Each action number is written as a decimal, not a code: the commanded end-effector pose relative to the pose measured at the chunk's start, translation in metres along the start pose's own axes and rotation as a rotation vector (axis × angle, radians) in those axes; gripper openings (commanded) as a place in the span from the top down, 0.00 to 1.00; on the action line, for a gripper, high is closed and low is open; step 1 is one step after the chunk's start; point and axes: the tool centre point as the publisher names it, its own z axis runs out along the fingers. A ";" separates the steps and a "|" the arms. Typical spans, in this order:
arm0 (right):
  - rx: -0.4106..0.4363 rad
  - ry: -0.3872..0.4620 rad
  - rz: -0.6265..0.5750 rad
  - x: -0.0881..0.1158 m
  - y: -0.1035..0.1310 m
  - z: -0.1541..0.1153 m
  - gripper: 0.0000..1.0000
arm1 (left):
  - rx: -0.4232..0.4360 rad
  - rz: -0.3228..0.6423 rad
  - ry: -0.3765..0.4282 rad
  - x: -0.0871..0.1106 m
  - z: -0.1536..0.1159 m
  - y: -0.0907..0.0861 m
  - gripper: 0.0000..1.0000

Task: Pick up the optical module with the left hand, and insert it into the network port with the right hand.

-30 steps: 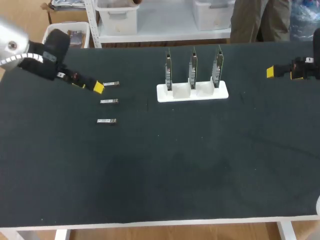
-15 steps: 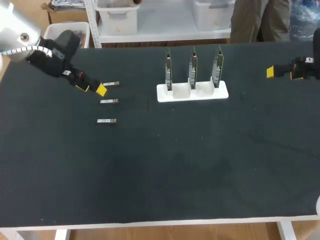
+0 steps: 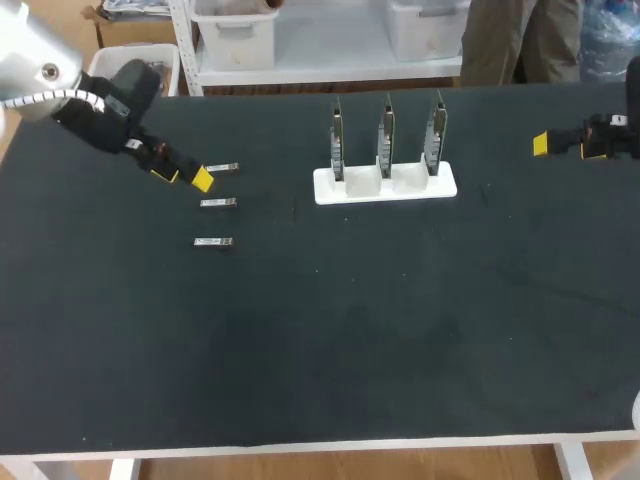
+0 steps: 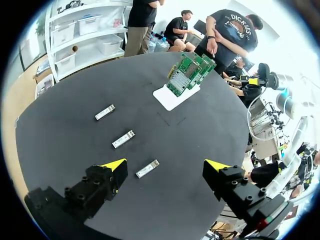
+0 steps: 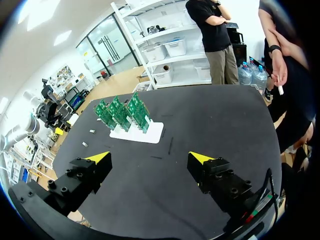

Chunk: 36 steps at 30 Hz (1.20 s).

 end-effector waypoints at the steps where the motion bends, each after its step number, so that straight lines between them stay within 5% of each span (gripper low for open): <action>1: 0.001 0.000 0.000 0.000 0.000 0.000 0.00 | 0.000 0.001 0.006 -0.002 0.000 0.001 0.00; 15: 0.001 0.000 0.000 0.000 0.000 0.000 0.00 | 0.003 0.190 0.137 -0.013 0.014 -0.018 0.00; 23: 0.001 0.000 0.000 0.000 0.000 0.000 0.00 | 0.015 0.170 0.246 0.014 0.016 -0.022 0.00; 36: 0.001 0.000 0.000 0.000 0.000 0.000 0.00 | 0.041 0.108 0.254 0.042 0.020 -0.020 0.00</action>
